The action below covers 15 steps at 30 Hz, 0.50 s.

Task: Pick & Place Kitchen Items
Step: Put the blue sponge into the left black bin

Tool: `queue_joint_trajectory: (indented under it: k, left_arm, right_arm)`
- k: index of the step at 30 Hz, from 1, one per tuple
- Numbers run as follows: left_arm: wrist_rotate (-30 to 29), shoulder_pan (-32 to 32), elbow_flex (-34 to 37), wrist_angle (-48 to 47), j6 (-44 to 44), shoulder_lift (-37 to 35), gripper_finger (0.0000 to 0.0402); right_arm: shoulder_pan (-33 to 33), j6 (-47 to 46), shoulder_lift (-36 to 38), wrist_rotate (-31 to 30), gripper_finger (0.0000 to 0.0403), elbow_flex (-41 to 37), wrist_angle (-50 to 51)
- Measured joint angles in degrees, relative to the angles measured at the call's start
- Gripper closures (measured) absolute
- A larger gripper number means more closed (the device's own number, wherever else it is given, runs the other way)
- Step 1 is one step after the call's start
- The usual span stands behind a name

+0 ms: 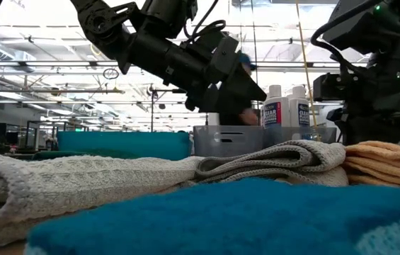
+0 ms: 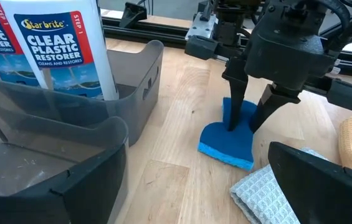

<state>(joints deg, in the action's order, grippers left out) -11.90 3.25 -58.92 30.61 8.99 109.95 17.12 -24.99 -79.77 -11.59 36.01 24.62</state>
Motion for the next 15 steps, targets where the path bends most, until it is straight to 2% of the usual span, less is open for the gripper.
queue_joint_trajectory:
  k: [4,9,15]
  left_arm:
    - [0.0,0.0,0.0,0.0,0.0,0.0,0.0005]
    - [0.0,0.0,0.0,-0.1,0.0,0.0,0.0005]
    - [0.0,0.0,0.0,-0.4,0.0,0.0,0.0005]
  right_arm:
    - [-0.1,2.8,0.5,1.5,0.0366,0.1,0.2]
    - [-0.3,3.4,4.9,3.1,0.0387,-0.1,2.0]
    - [0.4,3.0,13.0,-0.5,0.0392,-0.1,5.3]
